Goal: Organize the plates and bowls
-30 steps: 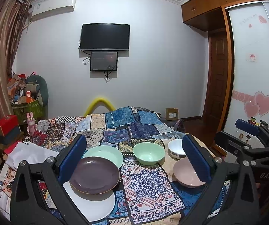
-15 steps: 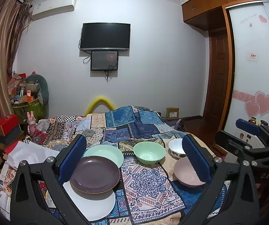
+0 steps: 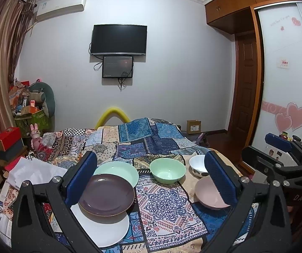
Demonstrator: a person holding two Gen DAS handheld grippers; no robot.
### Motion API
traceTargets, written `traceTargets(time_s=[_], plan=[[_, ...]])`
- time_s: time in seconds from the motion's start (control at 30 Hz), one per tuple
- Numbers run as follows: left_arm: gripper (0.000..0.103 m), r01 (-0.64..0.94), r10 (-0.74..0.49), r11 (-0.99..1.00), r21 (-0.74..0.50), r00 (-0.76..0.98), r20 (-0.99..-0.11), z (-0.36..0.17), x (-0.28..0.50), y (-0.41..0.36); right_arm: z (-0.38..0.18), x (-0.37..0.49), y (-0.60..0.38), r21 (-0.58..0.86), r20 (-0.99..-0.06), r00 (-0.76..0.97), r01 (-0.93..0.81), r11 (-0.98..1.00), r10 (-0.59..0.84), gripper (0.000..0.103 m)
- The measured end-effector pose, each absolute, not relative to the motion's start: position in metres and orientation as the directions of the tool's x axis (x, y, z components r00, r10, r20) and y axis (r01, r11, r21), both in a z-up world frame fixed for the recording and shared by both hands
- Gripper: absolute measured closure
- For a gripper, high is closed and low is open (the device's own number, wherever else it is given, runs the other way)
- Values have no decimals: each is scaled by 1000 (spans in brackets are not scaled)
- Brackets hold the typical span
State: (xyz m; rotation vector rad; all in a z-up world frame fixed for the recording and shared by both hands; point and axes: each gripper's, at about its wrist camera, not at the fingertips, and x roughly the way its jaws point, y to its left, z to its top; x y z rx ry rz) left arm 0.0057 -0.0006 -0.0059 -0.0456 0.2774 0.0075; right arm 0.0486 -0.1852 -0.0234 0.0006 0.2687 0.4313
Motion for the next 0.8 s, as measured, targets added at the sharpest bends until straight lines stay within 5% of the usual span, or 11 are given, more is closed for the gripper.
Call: traceTargets(time_s=[0.8], plan=[[0,5,-26,998,-62,942,-335,-12,18,25,-45,71,-156,83,-328,827,-456,886,456,0]])
